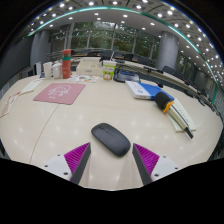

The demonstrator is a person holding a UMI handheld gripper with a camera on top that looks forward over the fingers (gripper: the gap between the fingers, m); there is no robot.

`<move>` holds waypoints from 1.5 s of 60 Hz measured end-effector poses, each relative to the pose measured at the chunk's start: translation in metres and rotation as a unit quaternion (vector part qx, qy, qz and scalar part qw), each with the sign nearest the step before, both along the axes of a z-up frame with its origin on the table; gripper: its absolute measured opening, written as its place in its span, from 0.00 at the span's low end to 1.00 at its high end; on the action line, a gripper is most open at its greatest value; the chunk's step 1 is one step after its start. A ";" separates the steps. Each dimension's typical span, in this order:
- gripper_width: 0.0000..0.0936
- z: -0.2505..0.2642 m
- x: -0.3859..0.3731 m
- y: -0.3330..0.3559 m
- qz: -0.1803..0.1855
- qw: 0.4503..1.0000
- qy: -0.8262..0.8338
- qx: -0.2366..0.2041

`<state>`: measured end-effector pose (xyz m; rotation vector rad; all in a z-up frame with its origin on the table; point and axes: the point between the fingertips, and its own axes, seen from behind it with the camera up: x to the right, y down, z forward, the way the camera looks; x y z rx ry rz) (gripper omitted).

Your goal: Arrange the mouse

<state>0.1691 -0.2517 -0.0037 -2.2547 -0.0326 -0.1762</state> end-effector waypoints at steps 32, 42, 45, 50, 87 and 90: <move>0.54 -0.010 0.013 0.085 0.005 0.998 0.055 0.017; 0.44 -0.011 0.014 0.086 -0.010 0.999 0.050 0.017; 0.41 -0.011 0.014 0.086 -0.020 0.999 0.049 0.012; 0.37 -0.010 0.015 0.086 -0.036 0.998 0.046 0.006; 0.36 0.182 -0.176 0.254 -0.029 0.990 0.050 0.127; 0.36 0.170 -0.204 0.272 -0.013 0.991 0.057 0.122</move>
